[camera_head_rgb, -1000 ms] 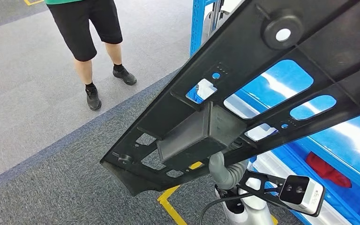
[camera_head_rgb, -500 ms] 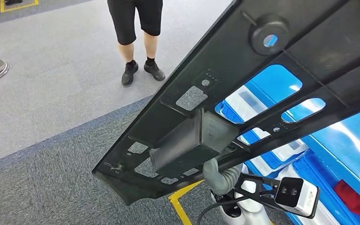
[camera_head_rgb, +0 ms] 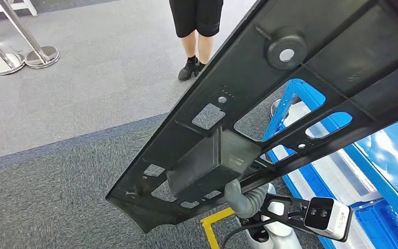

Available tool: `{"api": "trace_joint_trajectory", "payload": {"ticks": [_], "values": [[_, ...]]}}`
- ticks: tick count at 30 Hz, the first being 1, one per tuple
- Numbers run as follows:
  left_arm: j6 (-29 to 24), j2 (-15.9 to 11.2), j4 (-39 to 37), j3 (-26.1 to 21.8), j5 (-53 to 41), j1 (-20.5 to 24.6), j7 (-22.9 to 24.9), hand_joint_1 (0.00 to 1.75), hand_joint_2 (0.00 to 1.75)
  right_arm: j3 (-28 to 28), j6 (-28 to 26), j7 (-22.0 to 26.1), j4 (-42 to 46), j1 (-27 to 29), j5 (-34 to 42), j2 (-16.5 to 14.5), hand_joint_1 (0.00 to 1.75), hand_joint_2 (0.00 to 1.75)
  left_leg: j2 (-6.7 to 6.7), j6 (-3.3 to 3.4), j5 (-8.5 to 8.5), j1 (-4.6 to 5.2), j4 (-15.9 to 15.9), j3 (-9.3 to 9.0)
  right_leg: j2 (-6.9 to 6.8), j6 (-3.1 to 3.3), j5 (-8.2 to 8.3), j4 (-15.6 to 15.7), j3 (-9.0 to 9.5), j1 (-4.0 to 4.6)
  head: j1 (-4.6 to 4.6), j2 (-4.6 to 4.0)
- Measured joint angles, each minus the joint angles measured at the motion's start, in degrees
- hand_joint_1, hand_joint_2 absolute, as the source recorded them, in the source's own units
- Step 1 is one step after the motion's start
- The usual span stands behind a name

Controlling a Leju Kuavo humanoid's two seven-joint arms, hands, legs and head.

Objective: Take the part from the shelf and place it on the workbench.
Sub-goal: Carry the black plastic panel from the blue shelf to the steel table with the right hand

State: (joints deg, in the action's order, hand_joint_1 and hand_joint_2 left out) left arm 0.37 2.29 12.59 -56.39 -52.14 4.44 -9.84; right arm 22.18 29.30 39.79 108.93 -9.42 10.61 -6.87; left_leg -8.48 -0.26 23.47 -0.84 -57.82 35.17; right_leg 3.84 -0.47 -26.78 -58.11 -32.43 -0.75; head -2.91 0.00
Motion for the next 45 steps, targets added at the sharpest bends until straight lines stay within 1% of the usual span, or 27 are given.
{"api": "trace_joint_trajectory", "payload": {"ticks": [1,2,5,7,8,9,12,14,16,18,20,22,23,24,25,27,28,30,32,34,36,38,39,40,42,44,45], "values": [[-0.2,0.1,0.0,0.0,0.0,-0.1,0.0,0.0,1.75,0.0,0.3,0.0,0.0,-0.1,0.2,0.0,1.64,1.75,0.15,-0.32,0.0,-0.11,-0.1,0.15,-0.73,0.37,0.18,0.3,0.13,0.03,0.0,0.0],[-0.4,0.2,0.0,0.0,0.1,-0.2,0.0,0.0,1.75,0.0,0.5,0.0,0.0,-0.2,0.4,0.0,1.64,1.75,1.28,-0.57,0.41,-0.1,-0.7,0.51,-1.48,0.78,0.34,0.6,0.33,0.0,-0.01,0.0],[-0.8,0.2,0.0,0.0,0.1,0.2,0.0,0.0,1.75,0.0,0.7,0.0,-0.2,-0.3,0.7,0.0,1.64,1.75,6.73,-1.11,4.96,0.05,-9.2,4.62,-4.18,1.66,0.43,1.1,0.65,0.15,-0.01,0.0],[-0.8,0.1,0.0,0.0,0.0,0.3,0.1,0.0,1.75,0.0,0.9,0.0,-0.5,-0.2,1.0,0.0,1.64,1.75,7.78,-1.49,7.4,-0.14,-15.7,7.72,-6.05,1.79,0.32,1.1,0.63,0.36,-0.01,0.0],[-0.8,0.0,0.0,0.0,0.0,0.2,0.2,0.0,1.75,0.0,1.1,0.0,-0.6,-0.2,1.0,0.0,1.64,1.75,7.99,-1.6,7.24,-0.21,-16.4,7.98,-6.94,1.76,0.26,1.1,0.64,0.43,-0.01,0.0],[-0.9,-0.1,0.0,0.0,0.0,0.1,0.2,0.0,1.75,0.0,1.3,0.0,-0.8,-0.2,1.1,0.0,1.64,1.75,8.24,-1.63,6.08,-0.27,-14.8,6.96,-7.74,1.68,0.19,1.1,0.7,0.47,0.0,0.0],[-0.9,-0.5,0.0,0.0,0.1,0.1,0.2,0.0,1.75,0.0,1.5,0.0,-1.0,-0.3,1.2,0.0,1.64,1.75,11.02,-0.91,1.69,0.05,-2.8,0.22,-9.87,1.13,-0.21,1.1,1.16,0.67,0.01,0.0],[-0.9,-0.7,0.0,-0.1,0.1,0.2,0.2,0.0,1.75,0.0,1.5,0.0,-1.0,-0.5,1.3,-0.1,1.64,1.75,11.78,-0.01,1.22,0.5,0.3,-1.37,-10.92,0.51,-0.43,1.1,1.41,0.84,0.0,0.0],[-1.0,-0.8,0.0,-0.2,0.2,0.0,0.2,0.0,1.75,0.0,1.5,0.0,-1.2,-0.5,1.4,-0.2,1.64,1.75,10.53,0.67,1.02,0.54,0.4,-1.32,-11.63,-0.15,-0.61,1.1,1.65,0.77,-0.01,0.0],[-1.1,-0.9,0.0,-0.3,0.3,-0.2,0.2,0.0,1.75,0.1,1.5,0.0,-1.3,-0.7,1.6,-0.3,1.64,1.75,9.26,1.23,0.72,0.28,1.0,-1.63,-9.19,-0.73,-1.75,-0.2,1.38,0.47,0.01,0.0],[-1.2,-0.9,0.0,-0.4,0.2,-0.1,0.2,0.0,1.75,0.0,1.4,0.0,-1.3,-0.8,1.6,-0.5,1.64,1.75,7.97,1.64,0.52,0.16,1.2,-1.78,-5.35,-0.92,-5.03,-6.1,-1.26,0.22,0.01,0.0],[-1.3,-0.9,0.0,-0.5,-0.1,0.1,0.3,0.0,1.75,-0.1,1.3,0.0,-1.5,-0.5,1.6,-0.5,1.64,1.75,6.41,1.85,0.48,0.25,1.2,-1.63,-4.1,-0.84,-7.99,-13.7,-5.29,0.21,0.01,0.0],[-1.3,-0.9,0.0,-0.5,-0.3,0.1,0.3,0.0,1.75,-0.1,1.3,0.0,-1.7,-0.4,1.6,-0.5,1.64,1.75,5.55,1.87,0.47,0.3,1.1,-1.59,-3.99,-0.78,-8.03,-15.5,-6.41,0.2,0.01,0.0],[-1.3,-0.9,0.0,-0.5,-0.4,0.1,0.4,0.0,1.75,-0.2,1.3,0.0,-1.8,-0.3,1.6,-0.5,1.64,1.75,4.66,1.84,0.48,0.32,1.0,-1.58,-3.89,-0.69,-6.87,-14.9,-6.4,0.18,0.01,0.0],[-1.3,-0.9,0.0,-0.5,-0.5,0.1,0.4,0.0,1.75,-0.2,1.3,0.0,-1.8,-0.3,1.6,-0.5,1.64,1.75,3.78,1.77,0.53,0.31,0.8,-1.61,-3.53,-0.55,-4.77,-12.0,-5.22,0.12,0.01,0.0],[-1.5,-0.9,0.0,-0.5,-0.5,0.1,0.5,0.0,1.75,-0.3,1.3,0.0,-1.9,-0.3,1.6,-0.6,1.64,1.75,2.18,1.42,0.71,0.31,0.4,-1.47,-1.15,-0.32,-1.0,-4.1,-1.89,-0.12,0.01,0.0],[-1.7,-1.0,0.0,-0.5,-0.4,0.1,0.5,0.0,1.75,-0.3,1.3,0.0,-1.9,-0.3,1.4,-0.6,1.64,1.75,1.47,1.12,0.76,0.27,0.2,-1.26,-0.13,-0.27,-0.06,-1.4,-0.77,-0.19,0.01,0.0],[-2.4,-1.2,0.0,-0.7,0.0,0.1,0.6,0.0,1.75,-0.4,1.4,0.0,-2.0,-0.3,1.0,-0.6,1.64,1.75,0.27,0.32,0.72,0.09,0.1,-0.79,0.33,-0.04,0.0,0.0,-0.25,-0.02,0.0,0.0],[-3.5,-1.6,0.0,-1.2,0.9,-0.2,0.7,0.0,1.75,-0.4,1.5,0.0,-2.0,-0.3,0.6,-0.7,1.64,1.75,-0.24,-0.46,0.76,-0.21,0.1,-0.48,-1.02,0.69,0.2,0.3,-0.05,0.13,0.0,0.0],[-4.4,-2.2,0.0,-1.9,1.9,-0.3,0.8,0.0,1.75,-0.4,1.6,0.0,-2.2,-0.4,0.4,-1.0,1.64,1.75,2.69,-0.89,2.55,-0.11,-2.8,0.94,-2.64,1.46,0.39,1.0,0.34,0.14,-0.01,0.0],[-4.8,-3.0,0.1,-2.7,2.7,-0.1,0.8,0.0,1.75,-0.4,1.9,0.0,-2.5,-0.3,0.3,-1.1,1.64,1.75,6.6,-1.18,6.27,0.03,-10.1,4.49,-4.42,1.94,0.29,1.2,0.51,0.46,-0.01,0.0],[-4.9,-3.5,0.1,-3.4,3.3,0.1,0.6,0.0,1.75,-0.4,2.0,0.0,-3.0,-0.3,0.0,-1.1,1.64,1.75,7.86,-1.4,8.35,-0.02,-16.1,7.47,-6.27,2.14,0.09,1.2,0.54,0.79,0.0,0.0],[-4.9,-3.7,0.1,-3.8,3.4,0.0,0.5,0.0,1.75,-0.4,2.0,0.0,-3.2,-0.3,-0.1,-1.1,1.64,1.75,8.08,-1.38,7.73,-0.02,-16.0,7.33,-7.16,2.17,-0.03,1.2,0.61,0.9,0.0,0.0],[-4.8,-3.8,0.1,-4.0,3.5,-0.2,0.4,0.0,1.75,-0.4,2.0,0.0,-3.5,-0.3,-0.2,-1.1,1.64,1.75,8.37,-1.28,6.16,0.0,-13.4,5.91,-7.94,2.15,-0.17,1.1,0.73,0.99,0.0,0.0],[-4.4,-4.0,0.1,-4.2,3.5,-0.2,0.2,0.0,1.75,-0.3,2.2,0.0,-3.9,-0.4,-0.1,-1.1,1.64,1.75,10.31,-0.67,2.66,0.35,-4.9,1.15,-9.43,1.92,-0.53,1.1,1.17,1.25,0.0,0.0],[-4.1,-4.2,0.1,-4.5,3.5,-0.1,0.2,0.0,1.75,-0.2,2.5,0.0,-4.4,-0.6,-0.1,-1.1,1.64,1.75,11.82,0.19,1.41,0.88,-0.1,-1.38,-10.6,1.48,-0.87,1.1,1.5,1.46,0.01,0.0],[-4.0,-4.2,0.1,-4.7,3.5,0.0,0.2,0.0,1.75,-0.1,2.6,0.0,-4.6,-0.6,0.0,-1.1,1.64,1.75,11.65,0.53,1.55,1.09,0.3,-1.41,-11.12,1.22,-0.97,1.1,1.6,1.52,0.01,0.0]]}}
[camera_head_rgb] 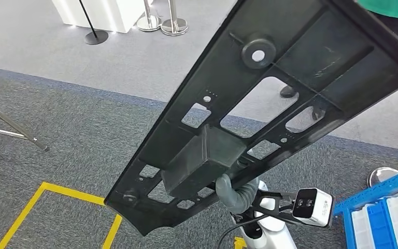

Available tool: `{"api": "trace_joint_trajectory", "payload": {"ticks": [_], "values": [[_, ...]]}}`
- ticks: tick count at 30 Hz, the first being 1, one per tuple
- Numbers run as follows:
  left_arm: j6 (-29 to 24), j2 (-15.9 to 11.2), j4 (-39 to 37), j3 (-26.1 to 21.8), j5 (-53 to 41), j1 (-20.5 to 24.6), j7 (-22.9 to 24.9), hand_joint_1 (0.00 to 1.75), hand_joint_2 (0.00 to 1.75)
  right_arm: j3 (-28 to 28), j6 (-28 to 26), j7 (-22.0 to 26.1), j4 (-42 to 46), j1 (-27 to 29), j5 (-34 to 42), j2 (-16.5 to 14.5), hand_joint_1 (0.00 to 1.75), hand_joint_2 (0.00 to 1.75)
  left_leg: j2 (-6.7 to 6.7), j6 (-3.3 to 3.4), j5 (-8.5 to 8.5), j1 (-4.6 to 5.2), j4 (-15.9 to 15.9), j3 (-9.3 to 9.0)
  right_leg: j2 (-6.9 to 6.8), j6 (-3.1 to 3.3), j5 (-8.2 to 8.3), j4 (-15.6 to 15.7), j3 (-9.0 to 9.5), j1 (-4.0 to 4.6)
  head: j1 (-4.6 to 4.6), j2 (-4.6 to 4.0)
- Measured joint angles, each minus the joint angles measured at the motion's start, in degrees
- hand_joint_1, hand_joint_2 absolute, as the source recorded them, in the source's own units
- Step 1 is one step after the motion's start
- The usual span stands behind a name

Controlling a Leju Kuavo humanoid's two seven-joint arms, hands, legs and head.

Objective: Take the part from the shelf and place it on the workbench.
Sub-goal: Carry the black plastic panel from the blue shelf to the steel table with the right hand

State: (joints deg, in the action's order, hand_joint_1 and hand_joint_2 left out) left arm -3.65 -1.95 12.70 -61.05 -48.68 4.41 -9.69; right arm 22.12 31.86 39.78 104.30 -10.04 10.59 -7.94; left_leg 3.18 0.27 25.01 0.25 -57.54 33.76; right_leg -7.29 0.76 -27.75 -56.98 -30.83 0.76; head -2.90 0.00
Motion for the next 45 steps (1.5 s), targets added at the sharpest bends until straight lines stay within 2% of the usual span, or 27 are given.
{"api": "trace_joint_trajectory", "payload": {"ticks": [2,4,6,8,9,10,11,13,15,17,19,21,22,23,25,30,32,34,36,37,38,39,40,41,42,44,45], "values": [[0.1,-0.1,0.0,-0.3,0.0,-0.2,0.0,0.0,1.75,0.2,0.0,0.0,-0.4,-0.1,0.0,0.0,1.64,1.75,-1.31,0.5,-0.25,-0.11,0.4,-0.06,-0.3,-0.6,-0.3,-0.1,0.26,-0.13,0.0,0.0],[0.1,-0.2,0.0,-0.4,0.0,-0.3,0.0,0.0,1.75,0.4,0.0,0.0,-0.7,-0.3,0.1,0.0,1.64,1.75,-2.6,1.05,-0.61,-0.49,0.9,-0.46,2.75,-1.19,-1.97,-2.5,-0.54,-0.44,-0.01,0.0],[0.1,-0.2,0.0,-0.5,0.0,-0.1,0.0,0.0,1.75,0.4,0.0,0.0,-1.0,-0.4,0.1,0.1,1.64,1.75,-3.9,1.4,-0.8,-0.69,1.1,-0.57,6.38,-1.59,-5.45,-9.5,-3.89,-0.81,0.0,0.0],[0.1,-0.2,0.0,-0.6,0.0,0.1,0.0,0.0,1.75,0.4,0.1,0.0,-1.5,-0.2,0.1,0.3,1.64,1.75,-5.47,1.48,-0.8,-0.69,0.9,-0.48,7.2,-1.9,-7.64,-16.4,-7.69,-1.01,0.0,0.0],[0.1,-0.1,0.0,-0.6,0.1,0.1,0.1,0.0,1.75,0.5,0.1,0.0,-1.7,-0.2,0.1,0.4,1.64,1.75,-6.32,1.45,-0.77,-0.7,0.8,-0.47,7.25,-2.01,-7.19,-17.3,-8.45,-1.1,-0.01,0.0],[0.1,0.0,0.0,-0.7,0.1,0.1,0.1,0.0,1.75,0.6,0.1,0.0,-1.9,-0.2,0.1,0.4,1.64,1.75,-7.2,1.37,-0.71,-0.73,0.7,-0.5,7.36,-2.07,-5.56,-15.8,-8.03,-1.24,-0.01,0.0],[0.1,0.2,0.0,-0.7,0.1,0.0,0.2,0.0,1.75,0.6,0.0,0.0,-2.0,-0.3,0.2,0.4,1.64,1.75,-8.09,1.24,-0.62,-0.78,0.5,-0.53,7.9,-2.1,-3.15,-12.1,-6.53,-1.43,-0.01,0.0],[0.3,0.6,0.0,-0.7,-0.1,0.1,0.2,0.0,1.75,0.8,-0.3,0.0,-2.3,-0.6,0.4,0.5,1.64,1.75,-9.73,0.77,-0.41,-0.84,-0.1,-0.26,10.65,-2.03,0.17,-4.4,-3.21,-1.91,-0.01,0.0],[0.6,1.0,0.0,-0.7,-0.6,0.1,0.2,0.0,1.75,0.9,-0.5,0.0,-2.5,-0.9,0.6,0.6,1.64,1.75,-11.05,0.03,-0.41,-0.96,-0.3,0.34,12.13,-1.65,0.79,-1.4,-2.07,-1.9,0.0,0.0],[0.8,1.3,0.0,-0.7,-1.2,-0.1,0.2,0.0,1.75,1.0,-0.6,0.0,-2.7,-1.2,0.8,0.7,1.64,1.75,-11.94,-0.73,-0.61,-1.17,-0.2,0.78,10.75,-0.91,1.07,-1.1,-2.03,-1.72,-0.01,0.0],[0.8,1.8,0.0,-0.7,-1.7,-0.3,0.3,0.0,1.75,1.1,-0.7,0.0,-2.9,-1.5,1.0,0.7,1.64,1.75,-9.51,-1.18,0.38,-1.06,-1.8,1.63,9.19,-0.1,1.33,-0.5,-1.68,-1.82,-0.02,0.0],[0.8,2.2,0.0,-0.6,-1.9,-0.1,0.4,0.0,1.75,1.3,-0.8,0.0,-3.2,-1.6,1.1,0.8,1.64,1.75,-5.39,-1.47,3.68,-0.97,-7.9,4.54,7.36,0.44,1.36,-0.1,-1.47,-1.67,-0.02,0.0],[0.8,2.3,0.0,-0.6,-1.8,0.1,0.4,0.0,1.75,1.4,-0.9,0.0,-3.3,-1.6,1.1,0.9,1.64,1.75,-4.3,-1.63,5.53,-1.05,-12.0,6.53,6.38,0.55,1.3,-0.1,-1.47,-1.52,-0.02,0.0],[0.8,2.4,0.0,-0.6,-1.7,0.2,0.3,0.0,1.75,1.4,-0.9,0.0,-3.6,-1.6,1.1,1.0,1.64,1.75,-3.82,-1.76,6.71,-1.13,-15.2,8.14,5.41,0.59,1.21,-0.1,-1.47,-1.4,-0.03,0.0],[0.7,2.7,0.0,-0.6,-1.6,0.0,0.3,0.0,1.75,1.6,-1.0,0.0,-3.9,-1.6,1.2,1.2,1.64,1.75,-3.57,-1.9,6.83,-1.22,-17.4,9.17,3.97,0.55,1.06,-0.1,-1.42,-1.3,-0.03,0.0],[0.6,2.7,0.0,-0.6,-1.5,-0.1,0.3,0.0,1.75,1.7,-1.1,0.0,-4.1,-1.6,1.3,1.2,1.64,1.75,-3.5,-1.93,5.95,-1.26,-16.4,8.61,3.4,0.5,0.99,-0.1,-1.36,-1.29,-0.03,0.0],[0.5,2.7,0.0,-0.6,-1.4,-0.2,0.3,0.0,1.75,1.9,-1.3,0.0,-4.3,-1.7,1.4,1.3,1.64,1.75,-3.05,-1.89,3.83,-1.27,-12.2,6.22,2.72,0.37,0.86,-0.1,-1.21,-1.29,-0.03,0.0],[0.4,2.8,0.0,-0.6,-1.4,-0.1,0.3,0.0,1.75,2.3,-1.8,0.0,-4.8,-2.1,1.8,1.4,1.64,1.75,-0.79,-1.32,1.15,-0.96,-4.1,1.93,1.32,-0.19,0.55,-0.2,-0.8,-1.12,-0.02,0.0],[0.6,2.9,0.0,-0.6,-1.2,0.0,-0.2,0.0,1.75,3.1,-2.3,0.0,-5.4,-3.2,2.6,1.6,1.64,1.75,-0.86,0.26,0.1,-0.72,0.2,-0.32,2.66,-1.53,-1.55,-2.8,-1.33,-1.2,-0.02,0.0],[0.7,3.0,0.0,-0.7,-1.1,0.1,-0.4,0.0,1.75,3.4,-2.4,0.0,-5.6,-3.7,2.9,1.9,1.64,1.75,-2.33,1.05,-0.05,-0.68,0.4,-0.35,4.09,-2.14,-3.53,-6.2,-2.8,-1.31,0.0,0.0],[0.8,3.1,0.0,-0.7,-1.0,0.1,-0.7,0.0,1.75,3.7,-2.5,0.0,-5.9,-4.0,3.2,2.1,1.64,1.75,-3.63,1.5,-0.2,-0.77,0.5,-0.39,5.88,-2.52,-5.72,-10.7,-4.86,-1.47,0.0,0.0],[0.8,3.2,0.0,-0.7,-1.0,0.3,-0.7,0.0,1.75,3.8,-2.7,0.0,-6.1,-4.1,3.3,2.4,1.64,1.75,-4.6,1.64,-0.23,-0.73,0.5,-0.37,6.81,-2.55,-7.33,-15.2,-7.23,-1.5,0.01,0.0],[0.8,3.3,0.0,-0.7,-1.0,0.3,-0.7,0.0,1.75,3.8,-2.9,0.0,-6.3,-4.1,3.5,2.6,1.64,1.75,-5.54,1.68,-0.23,-0.68,0.5,-0.39,7.04,-2.53,-7.53,-17.5,-8.68,-1.49,0.01,0.0],[0.7,3.4,0.0,-0.7,-1.0,0.3,-0.7,0.0,1.75,3.9,-3.1,0.0,-6.6,-4.2,3.6,2.8,1.64,1.75,-6.54,1.66,-0.22,-0.65,0.4,-0.46,7.19,-2.4,-6.4,-17.3,-8.95,-1.49,0.0,0.0],[0.7,3.5,0.0,-0.7,-1.0,0.2,-0.6,0.0,1.75,3.9,-3.2,0.0,-6.7,-4.3,3.7,2.9,1.64,1.75,-7.5,1.64,-0.2,-0.63,0.4,-0.56,7.48,-2.21,-4.38,-14.9,-8.22,-1.49,-0.01,0.0],[0.6,3.9,0.0,-0.7,-1.1,0.2,-0.5,0.0,1.75,4.0,-3.2,0.0,-7.0,-4.8,3.8,3.1,1.64,1.75,-9.23,1.44,-0.1,-0.56,0.3,-0.65,10.06,-1.6,0.19,-6.3,-4.74,-1.58,-0.01,0.0],[0.6,4.0,0.0,-0.7,-1.1,0.2,-0.5,0.0,1.75,4.1,-3.2,0.0,-7.0,-5.0,3.7,3.2,1.64,1.75,-9.98,1.22,-0.08,-0.61,0.2,-0.52,11.31,-1.41,1.41,-3.2,-3.45,-1.6,0.0,0.0]]}}
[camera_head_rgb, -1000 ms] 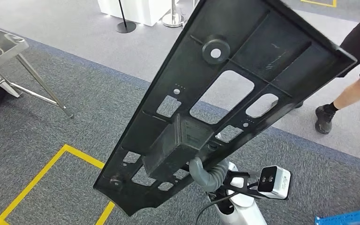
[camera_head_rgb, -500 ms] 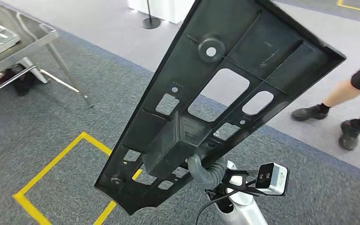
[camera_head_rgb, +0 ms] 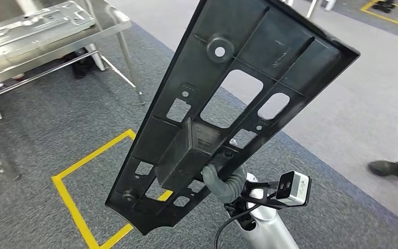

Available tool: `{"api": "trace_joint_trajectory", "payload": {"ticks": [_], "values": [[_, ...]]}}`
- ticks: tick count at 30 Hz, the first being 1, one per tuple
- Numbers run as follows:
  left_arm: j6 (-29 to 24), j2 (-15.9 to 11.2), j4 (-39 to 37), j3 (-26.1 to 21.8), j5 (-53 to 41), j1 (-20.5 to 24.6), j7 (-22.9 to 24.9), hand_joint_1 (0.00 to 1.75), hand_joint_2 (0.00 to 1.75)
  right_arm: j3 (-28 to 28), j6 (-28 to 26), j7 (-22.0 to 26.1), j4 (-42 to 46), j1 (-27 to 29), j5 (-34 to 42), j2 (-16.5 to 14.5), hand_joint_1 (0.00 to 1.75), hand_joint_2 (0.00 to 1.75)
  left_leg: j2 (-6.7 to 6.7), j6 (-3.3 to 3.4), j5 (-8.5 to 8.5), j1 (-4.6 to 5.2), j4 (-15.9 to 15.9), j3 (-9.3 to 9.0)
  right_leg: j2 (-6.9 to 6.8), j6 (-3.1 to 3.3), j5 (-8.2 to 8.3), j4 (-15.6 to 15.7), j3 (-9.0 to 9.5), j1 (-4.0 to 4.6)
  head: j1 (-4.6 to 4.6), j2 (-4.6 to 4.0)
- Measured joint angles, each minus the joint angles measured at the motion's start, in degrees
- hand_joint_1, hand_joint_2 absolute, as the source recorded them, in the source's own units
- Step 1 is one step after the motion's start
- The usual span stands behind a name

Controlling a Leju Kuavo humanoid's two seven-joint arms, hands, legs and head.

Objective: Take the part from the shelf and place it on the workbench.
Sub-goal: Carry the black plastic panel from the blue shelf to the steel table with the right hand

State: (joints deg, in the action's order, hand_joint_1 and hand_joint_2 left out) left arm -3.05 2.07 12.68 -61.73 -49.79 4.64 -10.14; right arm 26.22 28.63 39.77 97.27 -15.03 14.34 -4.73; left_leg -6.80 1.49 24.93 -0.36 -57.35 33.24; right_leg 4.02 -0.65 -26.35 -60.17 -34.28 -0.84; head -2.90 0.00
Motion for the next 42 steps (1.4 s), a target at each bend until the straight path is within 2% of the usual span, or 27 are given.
{"api": "trace_joint_trajectory", "payload": {"ticks": [2,3,4,6,8,10,11,12,14,15,17,19,20,22,24,25,26,27,28,30,32,34,35,37,39,41,42], "values": [[0.0,0.2,0.0,0.0,0.0,0.0,0.0,0.0,1.75,0.4,-0.2,-0.2,-0.2,-0.4,-0.1,0.2,1.64,1.75,-1.37,-0.71,0.0,-0.3,0.0,0.4,1.12,0.3,0.4,2.5,0.99,0.12,0.0,0.0],[0.0,0.3,0.0,0.0,0.1,-0.2,-0.1,0.0,1.75,0.6,-0.4,-0.3,-0.3,-0.7,-0.1,0.3,1.64,1.75,-2.06,-1.15,-0.06,-0.46,0.1,0.57,0.43,0.46,0.47,2.7,1.09,0.17,0.0,0.0],[0.0,0.3,0.0,-0.1,0.1,-0.3,-0.2,0.0,1.75,0.9,-0.6,-0.5,-0.5,-1.0,-0.1,0.3,1.64,1.75,-1.8,-1.48,0.03,-0.49,0.0,0.67,-0.28,0.73,0.57,3.1,1.32,0.14,-0.01,0.0],[0.1,0.4,0.0,-0.1,0.1,-0.4,-0.3,0.0,1.75,1.4,-1.0,-0.7,-0.7,-1.5,-0.1,0.4,1.64,1.75,1.42,-2.08,1.6,-0.31,-2.5,1.89,-2.02,1.35,0.77,4.0,1.97,-0.02,-0.03,0.0],[0.2,0.4,0.0,-0.1,0.1,-0.1,-0.3,0.0,1.75,1.7,-1.1,-0.8,-0.9,-1.7,0.0,0.5,1.64,1.75,5.23,-2.55,5.19,-0.39,-9.3,5.32,-3.97,1.76,0.64,4.3,2.34,0.1,-0.04,0.0],[0.3,0.4,0.0,-0.1,0.1,0.0,-0.3,0.0,1.75,2.1,-1.1,-0.9,-1.3,-1.8,0.0,0.8,1.64,1.75,6.19,-3.01,7.65,-0.67,-16.0,8.9,-5.91,1.79,0.36,4.3,2.43,0.16,-0.04,0.0],[0.3,0.4,0.0,-0.1,0.2,-0.1,-0.2,0.0,1.75,2.3,-1.1,-1.0,-1.5,-1.8,0.0,0.9,1.64,1.75,6.37,-3.21,7.27,-0.81,-16.6,9.26,-6.78,1.68,0.2,4.3,2.52,0.14,-0.04,0.0],[0.3,0.4,0.0,-0.1,0.2,-0.2,-0.1,0.0,1.75,2.6,-1.1,-1.1,-1.6,-1.9,-0.1,1.0,1.64,1.75,6.65,-3.36,5.82,-0.94,-14.9,8.37,-7.6,1.53,0.01,4.2,2.67,0.1,-0.05,0.0],[0.3,0.4,0.0,-0.1,0.3,-0.3,0.0,0.0,1.75,3.0,-1.2,-1.3,-1.8,-2.4,-0.1,1.1,1.64,1.75,8.57,-3.37,1.89,-0.95,-6.5,3.94,-9.04,1.05,-0.51,4.0,3.14,0.07,-0.05,0.0],[0.3,0.4,0.0,-0.1,0.4,-0.2,0.0,0.0,1.75,3.2,-1.2,-1.5,-1.9,-2.8,-0.1,1.1,1.64,1.75,9.48,-3.03,0.65,-0.8,-3.0,2.06,-9.62,0.72,-0.81,3.8,3.35,0.19,-0.04,0.0],[0.3,0.4,0.0,-0.1,0.4,-0.1,0.0,0.0,1.75,3.6,-1.5,-1.9,-2.1,-3.6,-0.1,1.2,1.64,1.75,10.22,-2.12,0.17,-0.38,-0.1,0.61,-10.61,0.05,-1.23,3.6,3.65,0.49,-0.03,0.0],[0.4,0.4,0.0,-0.2,0.4,-0.2,0.1,0.0,1.75,4.0,-1.9,-2.2,-2.3,-4.2,-0.1,1.2,1.64,1.75,8.92,-1.26,0.15,-0.29,-0.2,0.71,-11.51,-0.59,-1.48,3.7,3.94,0.51,-0.03,0.0],[0.5,0.5,0.0,-0.3,0.4,-0.3,0.1,0.0,1.75,4.2,-2.2,-2.4,-2.4,-4.4,0.0,1.2,1.64,1.75,8.26,-0.9,0.1,-0.36,-0.1,0.65,-10.94,-0.92,-1.97,3.2,3.96,0.38,-0.03,0.0],[0.7,0.6,0.0,-0.4,0.5,-0.2,0.1,0.0,1.75,4.4,-2.5,-2.4,-2.5,-4.7,0.1,1.4,1.64,1.75,6.96,-0.25,-0.07,-0.59,0.1,0.49,-8.02,-1.35,-4.59,-0.9,2.33,0.05,-0.02,0.0],[0.9,0.7,0.0,-0.5,0.6,0.1,0.1,0.0,1.75,4.5,-2.8,-2.4,-2.8,-4.9,0.3,1.6,1.64,1.75,5.58,0.13,-0.1,-0.53,0.1,0.55,-5.08,-1.41,-8.24,-9.0,-1.69,-0.03,-0.01,0.0],[1.1,0.7,0.0,-0.6,0.6,0.2,0.0,0.0,1.75,4.6,-2.9,-2.4,-3.0,-4.9,0.3,1.8,1.64,1.75,4.77,0.22,-0.09,-0.43,0.1,0.55,-4.55,-1.35,-9.16,-12.4,-3.65,0.04,-0.01,0.0],[1.3,0.7,0.0,-0.7,0.6,0.2,-0.1,0.0,1.75,4.6,-2.9,-2.4,-3.2,-4.9,0.3,1.9,1.64,1.75,3.92,0.28,-0.08,-0.3,0.1,0.51,-4.31,-1.2,-8.93,-13.9,-4.77,0.1,-0.01,0.0],[1.6,0.7,0.0,-0.8,0.6,0.1,-0.3,0.0,1.75,4.7,-3.0,-2.4,-3.4,-4.9,0.3,2.0,1.64,1.75,3.01,0.3,-0.07,-0.17,0.0,0.43,-4.12,-0.92,-7.48,-13.0,-4.77,0.15,-0.01,0.0],[1.9,0.8,0.0,-0.9,0.7,0.1,-0.5,0.0,1.75,4.7,-3.0,-2.4,-3.6,-4.9,0.4,2.1,1.64,1.75,2.11,0.3,-0.06,-0.05,0.0,0.32,-3.63,-0.52,-5.12,-9.9,-3.71,0.23,-0.01,0.0],[2.4,1.0,0.0,-1.0,0.8,0.2,-1.0,0.0,1.75,4.8,-3.1,-2.3,-3.8,-5.0,0.4,2.2,1.64,1.75,0.52,0.17,-0.04,0.11,-0.1,0.29,-0.85,0.48,-0.93,-1.7,-0.58,0.28,-0.01,0.0],[2.7,1.2,-0.1,-1.1,0.9,0.3,-1.4,0.0,1.75,4.8,-3.2,-2.2,-3.9,-5.1,0.5,2.4,1.64,1.75,-0.9,-0.36,-0.11,-0.18,-0.1,0.69,1.23,0.99,0.3,2.3,0.95,0.36,-0.01,0.0],[2.8,1.2,-0.1,-1.2,1.0,0.2,-1.6,0.0,1.75,4.9,-3.3,-2.1,-4.0,-5.2,0.6,2.5,1.64,1.75,-2.36,-1.2,-0.31,-0.51,0.2,1.02,0.48,1.08,0.28,3.0,1.3,0.4,-0.01,0.0],[2.9,1.2,-0.1,-1.2,1.1,0.1,-1.7,0.0,1.75,4.9,-3.4,-2.0,-4.0,-5.3,0.6,2.4,1.64,1.75,-2.23,-1.5,-0.22,-0.51,0.1,1.04,-0.25,1.2,0.42,3.5,1.62,0.3,-0.01,0.0],[2.9,1.1,-0.1,-1.3,1.1,0.0,-1.7,0.0,1.75,5.0,-3.6,-1.9,-4.1,-5.5,0.7,2.4,1.64,1.75,0.9,-2.02,1.56,-0.29,-2.6,2.29,-2.05,1.5,0.7,4.5,2.37,-0.01,-0.05,0.0],[3.0,1.1,-0.1,-1.3,1.1,0.2,-1.8,0.0,1.75,5.0,-3.8,-1.9,-4.2,-5.5,0.8,2.4,1.64,1.75,5.06,-2.52,5.37,-0.39,-10.2,6.05,-3.97,1.69,0.61,4.8,2.71,0.05,-0.09,0.0],[3.1,1.1,-0.1,-1.3,1.1,0.4,-1.9,0.0,1.75,5.0,-3.9,-1.9,-4.4,-5.3,0.8,2.5,1.64,1.75,6.32,-3.05,7.29,-0.68,-16.3,9.26,-5.74,1.63,0.35,4.8,2.84,0.1,-0.09,0.0],[3.2,1.0,-0.1,-1.3,1.1,0.3,-1.9,0.0,1.75,5.0,-3.9,-1.8,-4.5,-5.3,0.8,2.5,1.64,1.75,6.46,-3.24,6.5,-0.82,-16.1,9.13,-6.39,1.49,0.2,4.7,2.95,0.08,-0.09,0.0]]}}
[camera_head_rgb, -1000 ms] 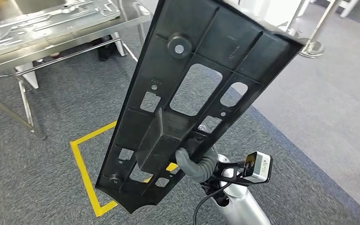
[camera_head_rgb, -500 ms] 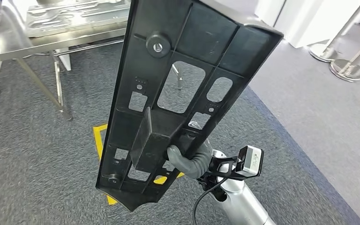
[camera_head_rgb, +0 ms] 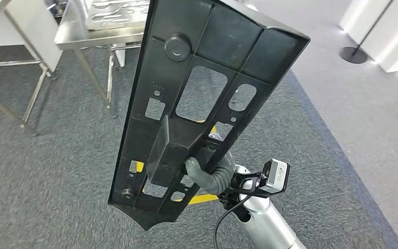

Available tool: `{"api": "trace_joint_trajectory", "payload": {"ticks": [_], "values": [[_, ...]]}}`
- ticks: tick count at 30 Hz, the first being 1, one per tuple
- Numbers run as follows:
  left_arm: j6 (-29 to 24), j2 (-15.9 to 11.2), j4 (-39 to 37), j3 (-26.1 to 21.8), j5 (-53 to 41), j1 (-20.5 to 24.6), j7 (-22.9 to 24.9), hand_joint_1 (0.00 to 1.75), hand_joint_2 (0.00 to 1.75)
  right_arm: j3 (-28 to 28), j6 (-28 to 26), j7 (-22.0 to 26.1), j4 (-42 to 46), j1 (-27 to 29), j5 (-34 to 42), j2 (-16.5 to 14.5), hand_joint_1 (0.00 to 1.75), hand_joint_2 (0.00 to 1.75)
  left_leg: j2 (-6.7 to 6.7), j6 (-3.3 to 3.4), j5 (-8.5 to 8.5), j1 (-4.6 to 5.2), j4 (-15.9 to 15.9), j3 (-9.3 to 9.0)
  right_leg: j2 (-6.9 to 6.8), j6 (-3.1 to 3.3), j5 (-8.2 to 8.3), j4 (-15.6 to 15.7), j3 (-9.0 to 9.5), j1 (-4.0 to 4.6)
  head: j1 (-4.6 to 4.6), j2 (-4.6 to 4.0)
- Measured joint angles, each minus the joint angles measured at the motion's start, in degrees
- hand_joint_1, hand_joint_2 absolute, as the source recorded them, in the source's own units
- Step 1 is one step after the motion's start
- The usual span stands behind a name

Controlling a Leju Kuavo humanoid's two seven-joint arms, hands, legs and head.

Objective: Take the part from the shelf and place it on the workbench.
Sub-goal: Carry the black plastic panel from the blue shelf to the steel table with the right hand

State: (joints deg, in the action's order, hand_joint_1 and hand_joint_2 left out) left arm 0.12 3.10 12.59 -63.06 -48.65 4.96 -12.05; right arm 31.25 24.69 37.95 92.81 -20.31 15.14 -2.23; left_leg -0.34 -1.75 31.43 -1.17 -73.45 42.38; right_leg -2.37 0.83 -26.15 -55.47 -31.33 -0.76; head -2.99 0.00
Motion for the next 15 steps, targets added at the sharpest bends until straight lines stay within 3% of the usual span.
{"api": "trace_joint_trajectory", "payload": {"ticks": [1,3,5,7,9,11,13,14,15], "values": [[0.1,0.0,0.0,0.0,0.0,-0.1,0.0,0.0,1.75,0.0,0.0,0.1,0.0,0.0,0.1,0.0,1.64,1.75,0.13,-0.12,-1.76,-0.12,2.7,-1.44,-0.48,-0.2,-0.18,-0.1,0.16,-0.04,0.0,0.0],[0.5,-0.1,0.0,0.0,0.0,-0.2,-0.2,0.0,1.75,0.0,-0.1,0.7,0.0,0.1,0.6,0.0,1.64,1.75,0.76,-0.05,-5.42,-0.17,11.3,-6.19,-1.12,-0.75,-0.67,-0.5,0.4,0.02,0.0,0.0],[1.2,-0.2,0.0,0.0,0.0,-0.3,-0.3,0.0,1.75,0.0,-0.2,1.1,0.1,0.3,1.0,0.1,1.64,1.75,1.21,0.61,-6.49,0.02,15.9,-8.69,-1.37,-1.29,-1.02,-0.9,0.39,0.28,0.02,0.0],[1.7,-0.2,0.0,-0.1,0.0,-0.3,-0.4,0.0,1.75,-0.1,-0.1,1.4,0.2,0.6,1.1,0.2,1.64,1.75,1.08,1.51,-6.25,0.23,16.1,-8.68,-1.48,-1.87,-1.06,-0.9,0.38,0.33,0.03,0.0],[2.1,-0.1,0.0,-0.1,0.0,-0.4,-0.5,0.0,1.75,-0.1,0.0,1.7,0.4,0.9,1.1,0.3,1.64,1.75,0.93,2.31,-6.32,0.2,16.2,-8.72,-0.74,-2.5,-1.95,-2.0,0.06,0.04,0.03,0.0],[2.4,-0.1,0.0,-0.1,0.2,-0.2,-0.7,0.0,1.75,-0.1,0.1,1.8,0.5,1.0,1.0,0.4,1.64,1.75,0.76,2.91,-6.42,0.13,16.4,-8.78,0.87,-2.87,-5.11,-7.4,-2.39,-0.14,0.04,0.0],[2.5,-0.2,0.0,-0.2,0.3,-0.1,-0.9,0.0,1.75,-0.2,0.0,1.8,0.6,1.2,0.8,0.6,1.64,1.75,0.48,3.19,-6.38,0.32,16.4,-8.71,1.78,-2.91,-8.64,-15.6,-6.53,-0.09,0.04,0.0],[2.6,-0.2,0.0,-0.2,0.3,0.0,-0.9,0.0,1.75,-0.2,-0.1,1.8,0.6,1.3,0.7,0.6,1.64,1.75,0.28,3.26,-6.37,0.47,16.4,-8.71,1.89,-2.82,-9.19,-18.2,-7.98,-0.05,0.04,0.0],[2.7,-0.2,0.0,-0.2,0.2,0.0,-1.0,0.0,1.75,-0.2,-0.1,1.8,0.6,1.5,0.6,0.7,1.64,1.75,0.04,3.28,-6.36,0.62,16.4,-8.75,1.93,-2.62,-8.58,-18.6,-8.4,0.0,0.04,0.0]]}}
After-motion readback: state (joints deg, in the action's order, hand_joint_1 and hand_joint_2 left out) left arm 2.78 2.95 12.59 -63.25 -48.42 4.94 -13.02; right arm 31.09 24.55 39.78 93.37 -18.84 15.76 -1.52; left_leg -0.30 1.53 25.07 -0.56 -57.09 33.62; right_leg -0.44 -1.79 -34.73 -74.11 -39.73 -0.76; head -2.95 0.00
